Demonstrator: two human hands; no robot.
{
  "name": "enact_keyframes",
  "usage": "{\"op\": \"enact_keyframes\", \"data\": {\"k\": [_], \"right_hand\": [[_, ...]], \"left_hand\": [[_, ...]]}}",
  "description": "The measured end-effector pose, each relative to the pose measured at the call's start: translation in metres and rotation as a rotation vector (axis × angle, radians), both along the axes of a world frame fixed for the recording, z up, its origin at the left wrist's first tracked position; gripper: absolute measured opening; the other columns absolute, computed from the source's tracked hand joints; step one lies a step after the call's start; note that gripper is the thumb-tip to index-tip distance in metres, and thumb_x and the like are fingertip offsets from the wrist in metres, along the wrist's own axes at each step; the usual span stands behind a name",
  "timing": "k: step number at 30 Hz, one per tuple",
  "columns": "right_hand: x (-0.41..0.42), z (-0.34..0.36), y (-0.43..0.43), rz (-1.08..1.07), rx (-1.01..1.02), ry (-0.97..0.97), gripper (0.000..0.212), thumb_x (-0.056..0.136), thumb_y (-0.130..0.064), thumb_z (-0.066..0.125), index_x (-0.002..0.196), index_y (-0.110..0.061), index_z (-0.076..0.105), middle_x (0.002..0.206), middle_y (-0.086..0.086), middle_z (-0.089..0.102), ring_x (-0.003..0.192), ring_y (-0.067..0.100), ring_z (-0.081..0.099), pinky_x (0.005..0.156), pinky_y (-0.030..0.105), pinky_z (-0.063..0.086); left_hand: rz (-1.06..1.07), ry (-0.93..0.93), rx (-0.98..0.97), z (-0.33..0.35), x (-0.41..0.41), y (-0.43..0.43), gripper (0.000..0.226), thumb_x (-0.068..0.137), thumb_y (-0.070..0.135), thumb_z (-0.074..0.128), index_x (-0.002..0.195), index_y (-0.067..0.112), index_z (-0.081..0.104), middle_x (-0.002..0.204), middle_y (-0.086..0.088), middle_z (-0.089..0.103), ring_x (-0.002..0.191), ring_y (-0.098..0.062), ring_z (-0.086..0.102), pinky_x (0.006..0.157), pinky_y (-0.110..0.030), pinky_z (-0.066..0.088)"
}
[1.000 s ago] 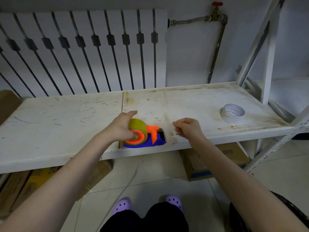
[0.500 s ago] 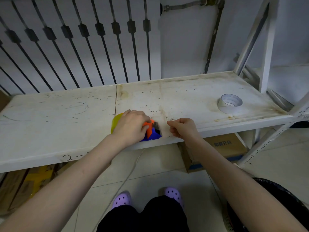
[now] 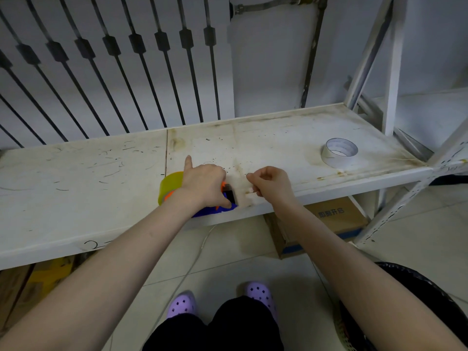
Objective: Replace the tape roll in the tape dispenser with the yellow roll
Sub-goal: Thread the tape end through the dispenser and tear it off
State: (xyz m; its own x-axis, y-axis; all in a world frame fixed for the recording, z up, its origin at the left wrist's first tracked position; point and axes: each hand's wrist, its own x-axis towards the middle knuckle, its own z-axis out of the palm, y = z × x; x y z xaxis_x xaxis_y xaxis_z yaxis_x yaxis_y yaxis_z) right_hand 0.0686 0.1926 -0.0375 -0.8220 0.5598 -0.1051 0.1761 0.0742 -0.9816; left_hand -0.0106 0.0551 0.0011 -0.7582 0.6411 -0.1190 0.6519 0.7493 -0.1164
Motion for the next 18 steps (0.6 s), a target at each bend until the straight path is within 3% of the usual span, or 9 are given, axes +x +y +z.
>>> {"op": "enact_keyframes", "data": {"k": [8, 12, 14, 16, 18], "right_hand": [[0.005, 0.018, 0.004, -0.079, 0.219, 0.148, 0.015, 0.083, -0.02, 0.067, 0.08, -0.006, 0.064, 0.068, 0.002, 0.064, 0.057, 0.006, 0.058, 0.049, 0.012, 0.049], [0.007, 0.009, 0.002, -0.113, 0.178, 0.104, 0.016, 0.082, -0.021, 0.067, 0.081, -0.006, 0.064, 0.064, 0.001, 0.064, 0.059, 0.01, 0.059, 0.065, 0.026, 0.053], [0.007, 0.002, 0.002, -0.1, 0.126, 0.04, 0.016, 0.082, -0.02, 0.067, 0.079, -0.004, 0.064, 0.063, 0.003, 0.064, 0.058, 0.012, 0.058, 0.067, 0.03, 0.054], [0.007, -0.005, 0.003, -0.056, 0.08, -0.042, 0.014, 0.081, -0.017, 0.068, 0.074, -0.006, 0.062, 0.062, 0.003, 0.063, 0.056, 0.012, 0.056, 0.065, 0.028, 0.053], [0.006, -0.01, 0.004, -0.022, 0.062, -0.108, 0.015, 0.081, -0.015, 0.068, 0.07, -0.01, 0.06, 0.062, 0.003, 0.061, 0.055, 0.011, 0.055, 0.061, 0.024, 0.052]], "left_hand": [[-0.055, 0.02, -0.025, -0.001, -0.002, 0.004, 0.05, 0.06, 0.062, 0.069, 0.086, 0.021, 0.058, 0.088, 0.005, 0.059, 0.094, -0.02, 0.058, 0.112, -0.055, 0.016], [-0.057, -0.024, 0.028, -0.001, -0.002, -0.001, 0.05, 0.058, 0.06, 0.072, 0.084, 0.022, 0.052, 0.082, 0.006, 0.053, 0.094, -0.021, 0.057, 0.112, -0.055, 0.019], [-0.075, -0.051, 0.05, -0.001, -0.003, -0.003, 0.061, 0.056, 0.058, 0.075, 0.1, 0.02, 0.055, 0.091, 0.004, 0.059, 0.1, -0.022, 0.058, 0.112, -0.055, 0.019], [-0.118, -0.055, 0.042, 0.0, -0.004, -0.006, 0.081, 0.057, 0.055, 0.076, 0.124, 0.022, 0.046, 0.111, 0.001, 0.062, 0.113, -0.024, 0.056, 0.113, -0.055, 0.014], [-0.182, 0.035, 0.024, 0.002, -0.003, -0.011, 0.087, 0.061, 0.054, 0.074, 0.135, 0.026, 0.038, 0.122, 0.002, 0.057, 0.12, -0.023, 0.052, 0.115, -0.054, 0.008]]}}
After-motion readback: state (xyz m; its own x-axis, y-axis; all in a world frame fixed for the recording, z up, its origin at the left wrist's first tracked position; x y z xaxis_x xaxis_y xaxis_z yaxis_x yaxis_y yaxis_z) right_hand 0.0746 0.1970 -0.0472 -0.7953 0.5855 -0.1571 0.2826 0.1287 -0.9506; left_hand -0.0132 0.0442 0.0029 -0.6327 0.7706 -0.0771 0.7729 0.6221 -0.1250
